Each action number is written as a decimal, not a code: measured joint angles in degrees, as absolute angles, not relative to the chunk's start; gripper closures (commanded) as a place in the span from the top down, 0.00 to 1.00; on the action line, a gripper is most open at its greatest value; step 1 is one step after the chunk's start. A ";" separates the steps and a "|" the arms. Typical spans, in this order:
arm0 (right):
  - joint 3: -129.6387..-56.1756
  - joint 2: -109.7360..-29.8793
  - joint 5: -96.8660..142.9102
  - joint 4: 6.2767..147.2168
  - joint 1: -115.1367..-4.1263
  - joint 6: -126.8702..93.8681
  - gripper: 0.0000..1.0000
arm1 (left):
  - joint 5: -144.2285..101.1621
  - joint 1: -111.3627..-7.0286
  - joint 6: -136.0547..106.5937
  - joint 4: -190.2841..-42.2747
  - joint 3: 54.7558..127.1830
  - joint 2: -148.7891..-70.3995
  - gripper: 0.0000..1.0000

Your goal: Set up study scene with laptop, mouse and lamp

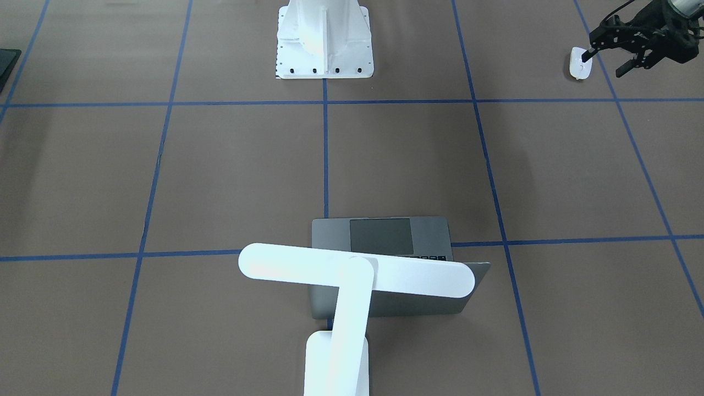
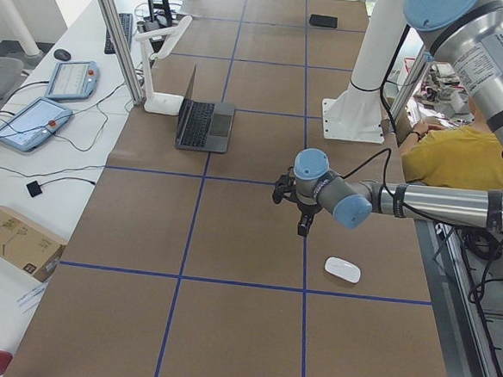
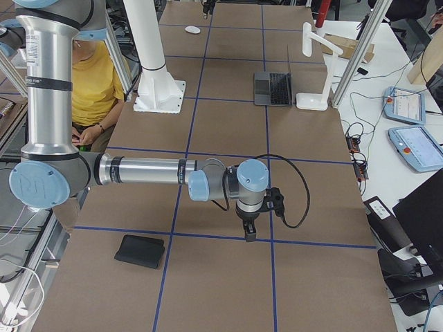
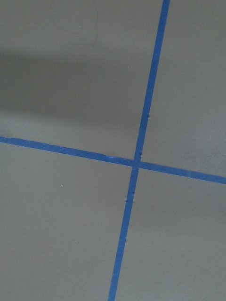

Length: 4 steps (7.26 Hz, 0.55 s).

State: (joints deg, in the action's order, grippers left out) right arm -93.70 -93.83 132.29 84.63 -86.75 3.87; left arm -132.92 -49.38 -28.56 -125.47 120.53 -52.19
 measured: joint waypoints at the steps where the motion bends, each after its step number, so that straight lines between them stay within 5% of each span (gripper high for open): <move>1: -93.69 -93.92 132.33 84.63 -86.75 3.87 1.00 | -131.47 -46.58 -28.47 -125.99 120.48 -49.65 1.00; 4: -93.67 -94.13 132.36 84.60 -86.75 3.87 1.00 | -128.43 -39.86 -28.50 -126.39 118.82 -46.38 1.00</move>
State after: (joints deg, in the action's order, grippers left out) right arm -93.67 -94.13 132.36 84.60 -86.75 3.87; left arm -128.43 -39.86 -28.50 -126.39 118.82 -46.38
